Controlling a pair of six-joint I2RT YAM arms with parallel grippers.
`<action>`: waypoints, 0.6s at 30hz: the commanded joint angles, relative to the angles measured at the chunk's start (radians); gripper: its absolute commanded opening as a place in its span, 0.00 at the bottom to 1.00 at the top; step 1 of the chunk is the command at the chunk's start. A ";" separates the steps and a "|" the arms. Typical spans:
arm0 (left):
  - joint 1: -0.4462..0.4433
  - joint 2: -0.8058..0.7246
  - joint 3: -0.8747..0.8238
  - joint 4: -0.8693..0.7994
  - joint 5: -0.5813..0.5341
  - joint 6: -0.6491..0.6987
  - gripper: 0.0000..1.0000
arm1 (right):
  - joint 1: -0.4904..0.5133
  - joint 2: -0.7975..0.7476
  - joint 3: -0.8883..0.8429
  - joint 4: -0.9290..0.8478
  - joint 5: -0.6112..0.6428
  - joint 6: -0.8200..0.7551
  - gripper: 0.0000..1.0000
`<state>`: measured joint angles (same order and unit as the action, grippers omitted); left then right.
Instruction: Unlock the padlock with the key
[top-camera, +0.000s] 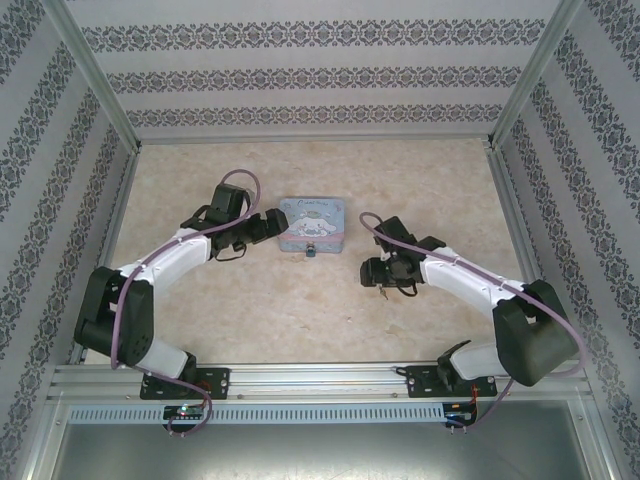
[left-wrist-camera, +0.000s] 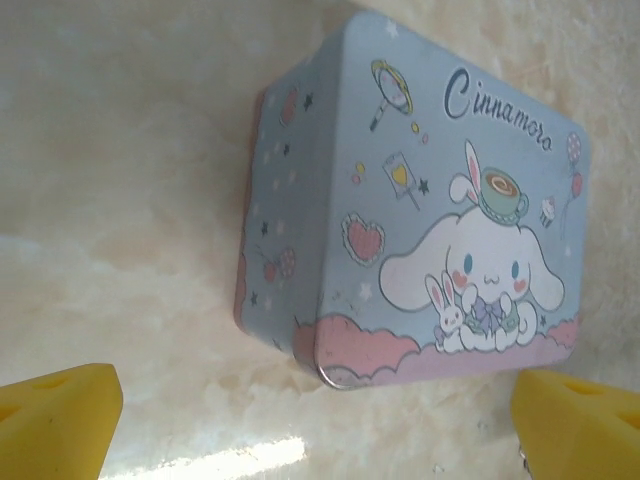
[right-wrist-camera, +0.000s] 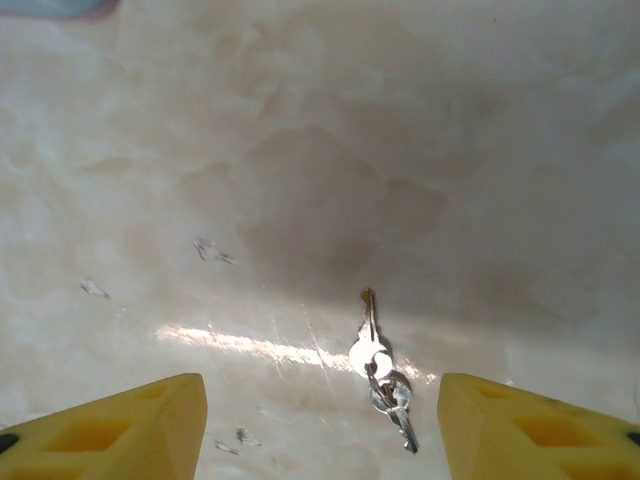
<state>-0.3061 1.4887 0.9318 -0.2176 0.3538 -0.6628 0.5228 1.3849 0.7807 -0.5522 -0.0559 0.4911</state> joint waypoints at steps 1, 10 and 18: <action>-0.014 -0.061 -0.007 0.008 0.041 0.016 1.00 | 0.030 0.038 -0.007 -0.041 0.088 0.009 0.60; -0.007 -0.173 0.050 -0.164 -0.191 0.157 0.99 | 0.043 0.093 -0.003 -0.015 0.116 0.018 0.55; 0.025 -0.195 0.063 -0.185 -0.226 0.191 0.99 | 0.040 0.118 -0.007 -0.002 0.102 0.020 0.50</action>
<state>-0.2947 1.3045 0.9638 -0.3573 0.1596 -0.5182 0.5591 1.4906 0.7807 -0.5526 0.0296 0.4984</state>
